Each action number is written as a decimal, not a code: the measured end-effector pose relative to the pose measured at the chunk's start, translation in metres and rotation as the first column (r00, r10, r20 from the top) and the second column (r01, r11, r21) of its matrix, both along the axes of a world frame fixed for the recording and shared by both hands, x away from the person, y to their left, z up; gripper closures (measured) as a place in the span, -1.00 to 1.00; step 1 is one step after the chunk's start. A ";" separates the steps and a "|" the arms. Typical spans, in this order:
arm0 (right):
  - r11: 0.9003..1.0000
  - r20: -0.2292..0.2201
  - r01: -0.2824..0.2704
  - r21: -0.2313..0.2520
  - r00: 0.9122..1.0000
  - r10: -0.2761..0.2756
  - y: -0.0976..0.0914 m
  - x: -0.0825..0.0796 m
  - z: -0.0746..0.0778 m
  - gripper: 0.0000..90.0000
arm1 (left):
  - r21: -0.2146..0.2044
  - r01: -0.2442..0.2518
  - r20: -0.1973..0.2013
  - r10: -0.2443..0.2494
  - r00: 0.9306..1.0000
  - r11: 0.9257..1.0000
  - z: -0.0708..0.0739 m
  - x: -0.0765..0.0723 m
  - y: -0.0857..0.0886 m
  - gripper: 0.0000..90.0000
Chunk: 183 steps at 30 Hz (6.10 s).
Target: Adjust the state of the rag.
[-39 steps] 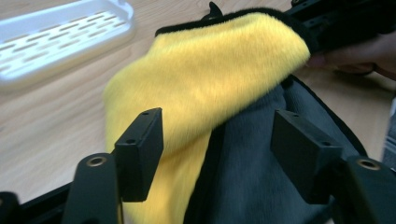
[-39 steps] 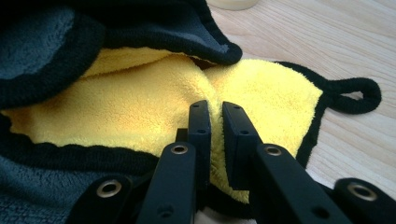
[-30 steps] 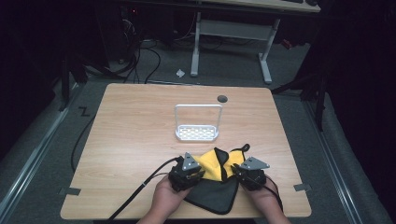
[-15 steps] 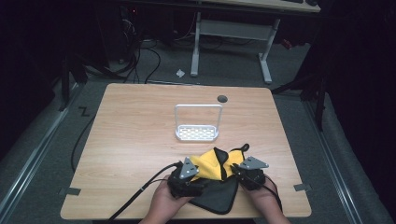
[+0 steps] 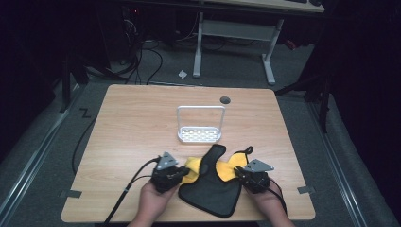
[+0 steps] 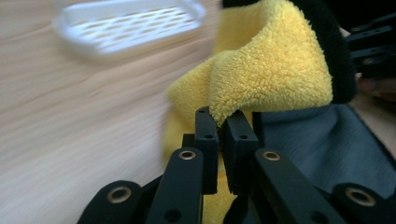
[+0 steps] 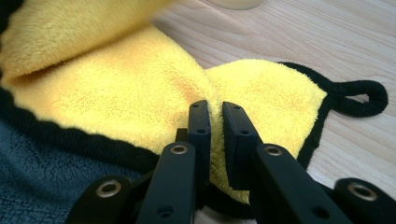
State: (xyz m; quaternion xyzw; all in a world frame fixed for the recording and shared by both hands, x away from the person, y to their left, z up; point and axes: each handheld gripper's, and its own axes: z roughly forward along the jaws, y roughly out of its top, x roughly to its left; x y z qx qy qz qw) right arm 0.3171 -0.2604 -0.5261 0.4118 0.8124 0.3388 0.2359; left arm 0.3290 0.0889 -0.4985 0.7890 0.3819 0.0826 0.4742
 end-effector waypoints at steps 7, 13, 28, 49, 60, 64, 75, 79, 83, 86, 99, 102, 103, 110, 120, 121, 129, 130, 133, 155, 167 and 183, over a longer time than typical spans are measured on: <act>1.000 -0.003 0.022 0.010 1.000 -0.022 0.006 0.017 0.000 0.77 | -0.012 -0.083 -0.120 0.081 0.989 0.996 -0.032 -0.010 0.064 0.86; 0.998 0.051 0.048 0.036 0.997 -0.049 0.004 0.016 0.011 0.55 | 0.016 -0.121 -0.108 0.122 0.987 0.993 -0.030 -0.016 0.074 0.44; 0.998 0.024 0.028 0.063 0.999 -0.029 -0.010 -0.012 0.014 0.78 | -0.065 -0.081 0.071 0.085 0.994 0.995 0.024 -0.005 0.040 0.71; 0.999 -0.059 -0.020 -0.036 0.998 0.017 0.004 -0.007 -0.001 1.00 | 0.184 -0.075 -0.078 0.090 0.993 0.980 -0.027 0.024 0.032 0.79; 0.998 -0.053 -0.007 -0.065 0.999 0.003 -0.002 -0.016 0.001 1.00 | 0.151 -0.121 -0.081 0.134 0.988 0.981 -0.029 -0.008 0.070 0.79; 0.997 -0.051 0.013 -0.075 0.999 -0.017 -0.007 -0.021 0.001 1.00 | 0.157 -0.130 -0.090 0.145 0.985 0.979 -0.025 -0.011 0.077 0.83; 0.995 -0.053 0.045 -0.090 0.997 -0.050 -0.018 -0.018 0.002 1.00 | 0.077 -0.133 -0.019 0.134 0.991 0.988 -0.003 -0.007 0.087 0.78; 0.992 -0.052 0.089 -0.086 0.994 -0.093 -0.035 -0.014 0.002 1.00 | 0.059 -0.096 -0.030 0.098 0.995 0.994 -0.003 -0.003 0.078 0.78; 0.989 -0.057 0.132 -0.059 0.989 -0.136 -0.050 -0.011 0.002 1.00 | 0.076 -0.015 -0.069 0.020 0.997 0.997 -0.009 0.012 0.054 0.78; 0.989 -0.057 0.135 -0.053 0.989 -0.138 -0.051 -0.010 0.002 1.00 | 0.076 0.041 -0.101 -0.033 0.994 0.996 -0.013 0.027 0.032 0.85; 0.990 -0.059 0.134 -0.052 0.989 -0.137 -0.048 -0.012 0.002 1.00 | 0.126 -0.079 -0.085 0.090 0.992 0.989 -0.035 0.016 0.043 1.00; 0.991 -0.066 0.127 -0.051 0.989 -0.130 -0.050 -0.015 0.002 1.00 | 0.133 -0.137 -0.081 0.148 0.986 0.982 -0.035 0.001 0.063 1.00; 0.990 -0.070 0.131 -0.049 0.988 -0.134 -0.050 -0.015 0.002 1.00 | 0.145 -0.145 -0.078 0.158 0.984 0.979 -0.034 -0.002 0.066 1.00; 0.991 -0.045 0.132 -0.005 0.990 -0.132 -0.045 -0.016 0.011 0.92 | 0.158 -0.167 -0.055 0.177 0.983 0.973 -0.027 -0.001 0.070 0.93; 0.983 -0.095 0.185 0.016 0.979 -0.182 -0.031 0.044 0.005 0.59 | 0.169 -0.131 -0.055 0.143 0.988 0.977 -0.031 0.045 0.040 0.50; 0.982 -0.106 0.189 0.010 0.977 -0.187 -0.033 0.047 0.002 0.61 | 0.169 -0.125 -0.053 0.136 0.989 0.978 -0.031 0.046 0.038 0.54; 0.972 -0.070 0.232 -0.019 0.970 -0.233 -0.057 0.033 0.001 0.69 | 0.131 -0.073 -0.025 0.077 0.997 0.989 -0.036 0.040 0.022 0.57; 0.971 -0.068 0.240 -0.021 0.968 -0.241 -0.060 0.032 0.001 0.69 | 0.127 -0.069 -0.018 0.072 0.997 0.989 -0.037 0.038 0.020 0.56; 0.967 -0.067 0.254 0.002 0.965 -0.253 -0.064 0.032 0.001 0.58 | 0.111 -0.064 -0.036 0.069 0.997 0.992 -0.036 0.040 0.021 0.50; 0.984 0.006 0.157 0.082 0.987 -0.158 -0.042 0.018 0.010 0.29 | 0.228 -0.212 0.032 0.210 0.977 0.950 -0.035 0.105 0.016 -0.10; 0.988 -0.013 0.140 0.068 0.990 -0.139 -0.038 0.018 0.005 0.24 | 0.198 -0.193 0.055 0.186 0.981 0.961 -0.038 0.096 0.012 0.58; 0.996 0.097 -0.048 0.070 0.994 0.041 0.041 -0.015 0.030 0.18 | 0.018 -0.180 -0.053 0.181 0.982 0.983 -0.039 0.098 0.031 0.74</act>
